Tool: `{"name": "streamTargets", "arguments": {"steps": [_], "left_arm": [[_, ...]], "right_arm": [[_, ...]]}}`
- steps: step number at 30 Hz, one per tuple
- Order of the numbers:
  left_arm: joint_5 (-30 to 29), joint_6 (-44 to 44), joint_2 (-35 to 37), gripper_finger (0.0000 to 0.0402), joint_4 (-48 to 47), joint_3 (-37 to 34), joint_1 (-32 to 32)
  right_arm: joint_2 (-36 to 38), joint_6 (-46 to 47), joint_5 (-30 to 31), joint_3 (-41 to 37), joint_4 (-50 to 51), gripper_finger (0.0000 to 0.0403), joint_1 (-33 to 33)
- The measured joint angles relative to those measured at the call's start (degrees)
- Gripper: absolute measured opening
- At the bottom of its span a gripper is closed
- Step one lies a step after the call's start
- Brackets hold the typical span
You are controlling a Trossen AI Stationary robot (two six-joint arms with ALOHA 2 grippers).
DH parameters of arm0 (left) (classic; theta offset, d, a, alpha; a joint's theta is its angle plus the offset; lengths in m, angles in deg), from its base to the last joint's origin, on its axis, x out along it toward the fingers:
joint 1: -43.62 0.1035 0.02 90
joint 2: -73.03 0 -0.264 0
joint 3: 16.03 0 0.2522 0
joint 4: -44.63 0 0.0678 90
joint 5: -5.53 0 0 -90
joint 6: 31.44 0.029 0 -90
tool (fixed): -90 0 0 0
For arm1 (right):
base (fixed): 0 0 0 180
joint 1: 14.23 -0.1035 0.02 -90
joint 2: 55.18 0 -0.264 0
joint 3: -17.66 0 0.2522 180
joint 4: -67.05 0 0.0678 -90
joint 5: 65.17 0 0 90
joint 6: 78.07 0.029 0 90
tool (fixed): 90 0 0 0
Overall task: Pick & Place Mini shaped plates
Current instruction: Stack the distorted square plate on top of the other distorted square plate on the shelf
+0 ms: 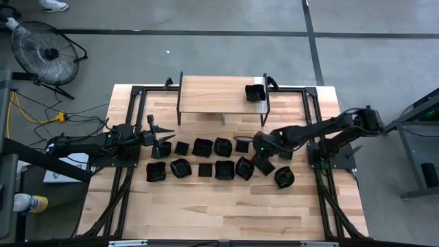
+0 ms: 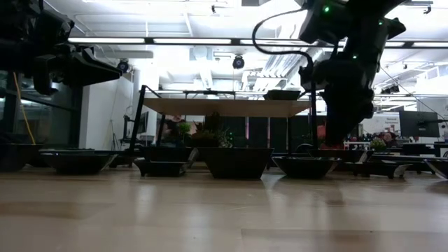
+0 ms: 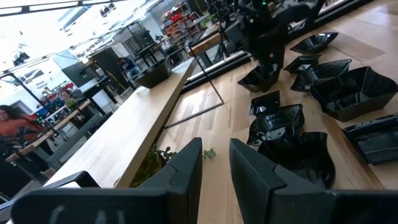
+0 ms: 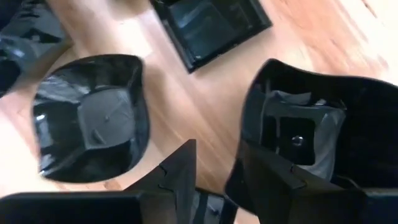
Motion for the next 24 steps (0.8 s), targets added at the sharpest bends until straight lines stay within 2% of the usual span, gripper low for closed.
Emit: {"name": "streamTargets", "arguments": {"steps": [5,24], "left_arm": [[0.00,0.00,0.00,0.0078,0.00,0.00,0.00],[0.02,0.00,0.00,0.0078,0.00,0.00,0.00]], "right_arm": [[-0.60,1.96,2.07,0.49,0.29,0.0124,1.09],[-0.64,4.05,1.89,0.41,1.05,0.0128,2.19]]}}
